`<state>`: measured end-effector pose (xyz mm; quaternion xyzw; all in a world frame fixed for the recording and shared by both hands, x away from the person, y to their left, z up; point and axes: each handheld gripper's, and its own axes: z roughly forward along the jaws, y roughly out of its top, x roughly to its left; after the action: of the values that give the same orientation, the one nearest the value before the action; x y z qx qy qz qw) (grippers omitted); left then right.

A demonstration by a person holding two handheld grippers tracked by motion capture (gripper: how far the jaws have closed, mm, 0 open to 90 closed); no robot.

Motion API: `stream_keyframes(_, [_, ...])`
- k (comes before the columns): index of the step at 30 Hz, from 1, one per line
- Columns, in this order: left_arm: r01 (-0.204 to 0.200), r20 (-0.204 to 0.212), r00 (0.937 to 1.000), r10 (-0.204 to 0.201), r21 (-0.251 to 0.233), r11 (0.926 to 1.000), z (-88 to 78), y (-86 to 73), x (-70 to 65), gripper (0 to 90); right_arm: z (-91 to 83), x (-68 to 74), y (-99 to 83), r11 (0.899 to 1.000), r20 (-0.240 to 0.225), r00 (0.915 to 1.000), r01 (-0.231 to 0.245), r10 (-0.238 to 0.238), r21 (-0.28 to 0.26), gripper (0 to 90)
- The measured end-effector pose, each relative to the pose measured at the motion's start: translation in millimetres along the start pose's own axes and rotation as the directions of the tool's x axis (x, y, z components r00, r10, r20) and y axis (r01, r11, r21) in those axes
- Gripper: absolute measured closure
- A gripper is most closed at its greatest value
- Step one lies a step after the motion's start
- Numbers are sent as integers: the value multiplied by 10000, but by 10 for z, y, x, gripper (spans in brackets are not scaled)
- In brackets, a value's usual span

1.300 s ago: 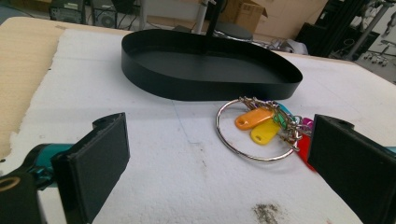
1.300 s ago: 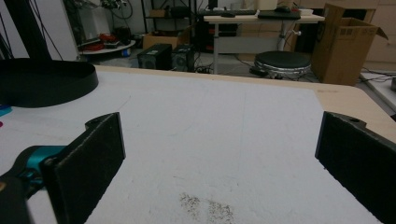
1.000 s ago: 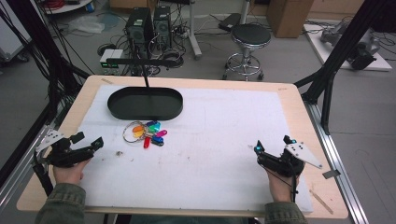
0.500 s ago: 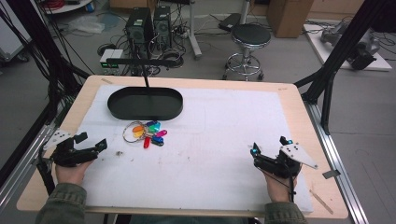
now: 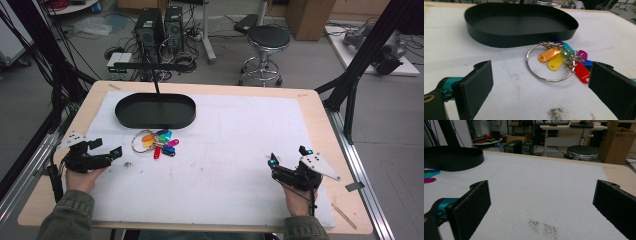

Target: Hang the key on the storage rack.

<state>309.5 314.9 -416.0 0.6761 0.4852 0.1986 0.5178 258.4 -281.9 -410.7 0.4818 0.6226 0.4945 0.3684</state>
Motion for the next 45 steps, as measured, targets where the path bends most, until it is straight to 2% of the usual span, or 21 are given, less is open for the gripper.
stream_keyframes(2, [-234,-44,9997,235,201,9995,49,43,-46,63,-2,1,-1,10000,-15,10000,36,-36,-27,4])
stream_keyframes(6, [-282,21,9996,282,455,9986,156,122,-107,63,9,2,-5,10000,-12,10000,12,-12,39,4])
stream_keyframes(14, [-797,198,9968,780,1140,9903,415,275,-292,63,26,-5,-4,10000,-22,10000,0,0,-65,4])
stream_keyframes(22, [-615,295,9979,575,1606,9851,587,341,-328,63,-19,-38,-14,9999,20,10000,-89,89,-99,4])
stream_keyframes(24, [-527,334,9983,473,1872,9809,658,348,-327,63,-35,-50,-14,9998,74,9998,-157,158,-126,4])
stream_keyframes(29, [-821,596,9958,696,2413,9670,803,382,-387,63,-29,-55,-7,9997,91,9998,-188,190,-173,4])
stream_keyframes(31, [-786,717,9955,620,2592,9626,847,390,-414,66,-11,-43,-6,9999,62,9999,-113,113,-120,4])
stream_keyframes(34, [-1029,682,9939,864,2966,9494,892,422,-427,67,13,-27,-6,10000,-13,10000,-47,47,-52,4])
stream_keyframes(37, [-844,665,9954,683,2813,9559,908,479,-423,79,21,-20,-7,10000,-54,10000,2,-2,-17,4])
stream_keyframes(39, [-929,587,9952,789,2960,9507,931,510,-422,80,22,-23,-6,10000,-42,10000,-3,3,-38,4])
stream_keyframes(41, [-841,590,9958,697,2947,9519,957,518,-423,85,21,-24,-4,10000,-48,10000,-4,4,-56,4])
stream_keyframes(43, [-834,593,9959,683,3087,9475,1000,495,-423,88,17,-19,-5,10000,-49,10000,-30,30,-22,4])
stream_keyframes(44, [-863,600,9957,706,3247,9419,1019,481,-425,88,21,-27,-4,9999,-19,10000,81,-81,-80,4])
stream_keyframes(45, [-894,596,9955,736,3351,9379,1041,467,-432,88,19,-18,-5,10000,-67,10000,-21,21,-14,4])
